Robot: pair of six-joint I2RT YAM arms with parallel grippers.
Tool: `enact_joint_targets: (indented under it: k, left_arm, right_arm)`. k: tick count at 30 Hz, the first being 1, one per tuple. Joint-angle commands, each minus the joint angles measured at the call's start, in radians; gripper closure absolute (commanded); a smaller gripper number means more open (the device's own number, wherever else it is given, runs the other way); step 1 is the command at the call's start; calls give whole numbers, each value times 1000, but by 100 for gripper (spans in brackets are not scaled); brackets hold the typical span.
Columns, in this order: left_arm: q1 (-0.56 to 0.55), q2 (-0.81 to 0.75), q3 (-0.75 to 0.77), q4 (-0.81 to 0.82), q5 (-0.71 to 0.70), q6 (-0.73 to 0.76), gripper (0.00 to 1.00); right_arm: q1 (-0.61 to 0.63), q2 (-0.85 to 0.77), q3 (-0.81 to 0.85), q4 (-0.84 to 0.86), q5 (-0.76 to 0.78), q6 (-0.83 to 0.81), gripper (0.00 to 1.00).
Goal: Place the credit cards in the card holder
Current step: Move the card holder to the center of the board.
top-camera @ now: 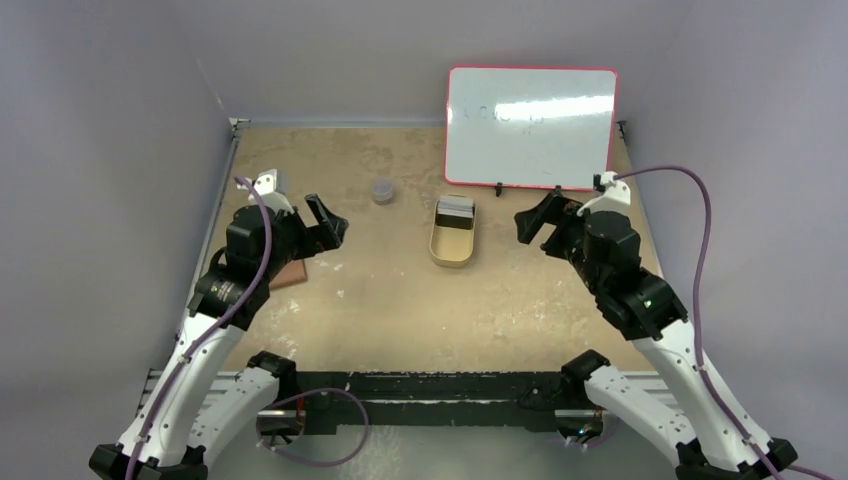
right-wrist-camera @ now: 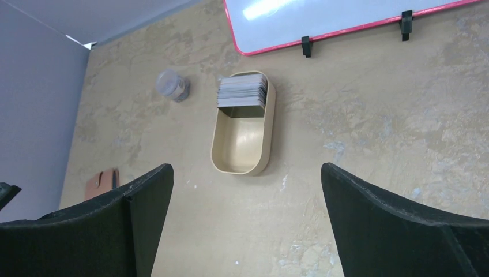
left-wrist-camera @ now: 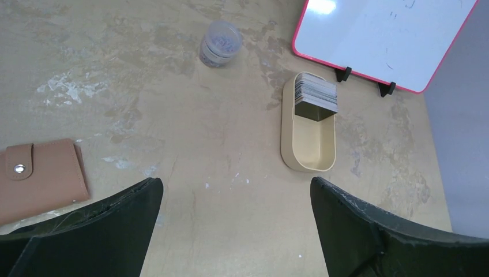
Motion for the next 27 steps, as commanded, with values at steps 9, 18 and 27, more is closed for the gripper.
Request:
enact_joint_targets:
  k: [9,18,27]
  left_arm:
    - [14,2,26,-17,-101,-7,0]
    - [14,94,32,-136,-415,-127,8]
    - [21,238,-28,-243,-725,-484,34]
  right_arm:
    - [-9,-6,19,50,-5,24,1]
    - [-9,-13,22,66,-13,19,1]
    - [-9,-58,20,131,-64,-57,1]
